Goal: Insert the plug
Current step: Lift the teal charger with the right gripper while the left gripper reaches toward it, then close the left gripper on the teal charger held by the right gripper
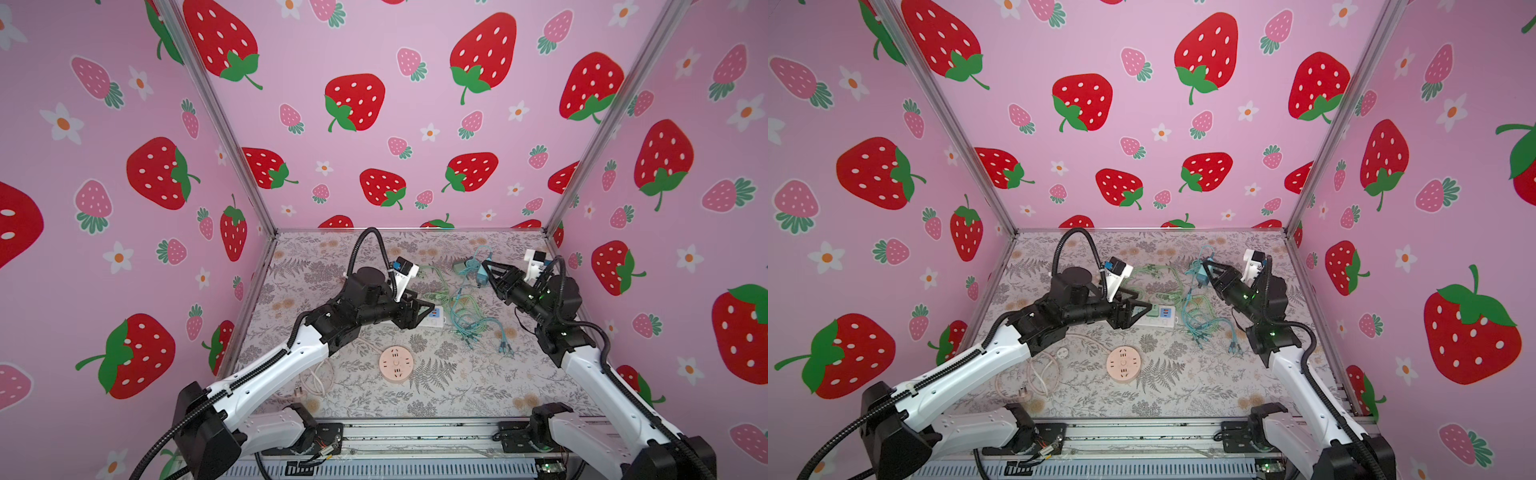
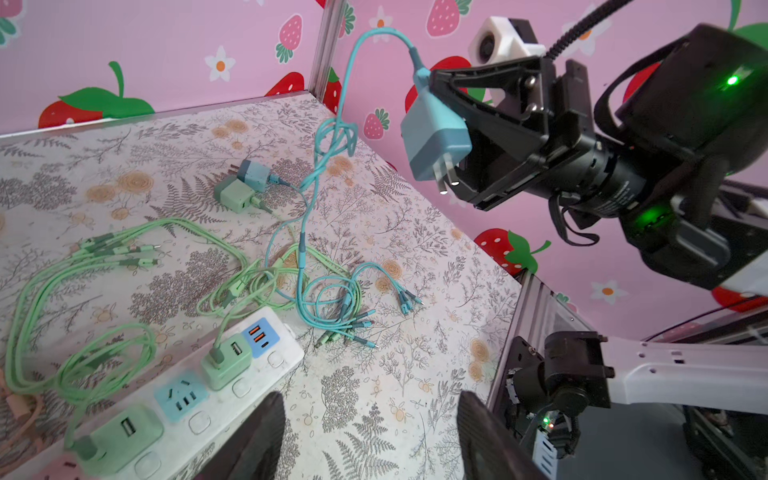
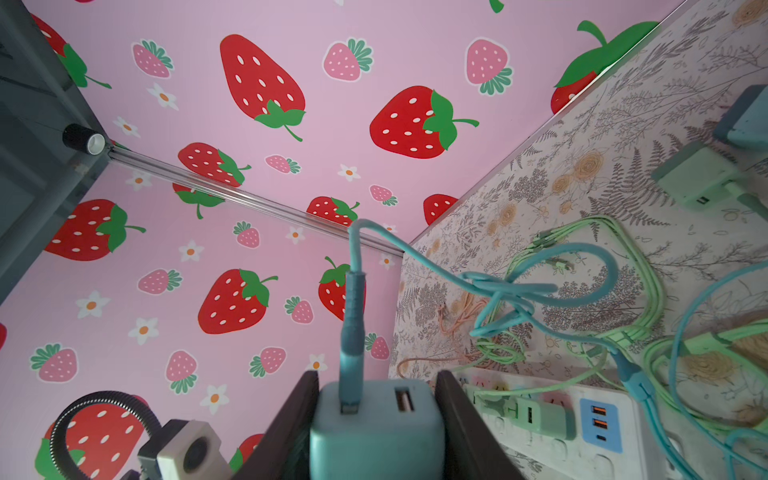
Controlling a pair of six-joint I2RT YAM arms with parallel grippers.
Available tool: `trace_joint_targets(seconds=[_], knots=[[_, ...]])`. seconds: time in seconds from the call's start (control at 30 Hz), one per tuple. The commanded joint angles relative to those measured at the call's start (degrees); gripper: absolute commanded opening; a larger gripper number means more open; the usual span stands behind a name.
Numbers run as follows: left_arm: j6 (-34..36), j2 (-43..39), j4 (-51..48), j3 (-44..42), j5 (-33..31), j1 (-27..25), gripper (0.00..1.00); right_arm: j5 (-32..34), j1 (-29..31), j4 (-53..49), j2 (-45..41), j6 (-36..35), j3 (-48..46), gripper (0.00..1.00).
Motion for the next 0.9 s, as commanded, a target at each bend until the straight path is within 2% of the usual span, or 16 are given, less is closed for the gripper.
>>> trace_joint_targets(seconds=[0.0,0.27,0.47,0.63,0.87], knots=[[5.2,3.1,6.0,3.8,-5.6,-2.0,0.68,2.1,1.0,4.3,-1.4,5.4,-0.6,0.05],[11.2,9.5,19.1,4.3,-5.3,-6.3,0.70,3.1,3.1,5.0,-0.4,5.6,-1.5,0.05],[11.7,14.0,21.8,7.4,-6.2,-7.5,0.70,3.0,4.7,6.6,1.4,5.7,-1.7,0.05],[10.8,16.4,23.3,9.4,-9.6,-7.9,0.69,3.5,5.9,7.1,2.0,5.6,-1.7,0.05],[10.0,19.1,23.3,11.6,-9.7,-8.0,0.69,3.6,6.7,7.7,2.3,5.5,-1.6,0.05]])
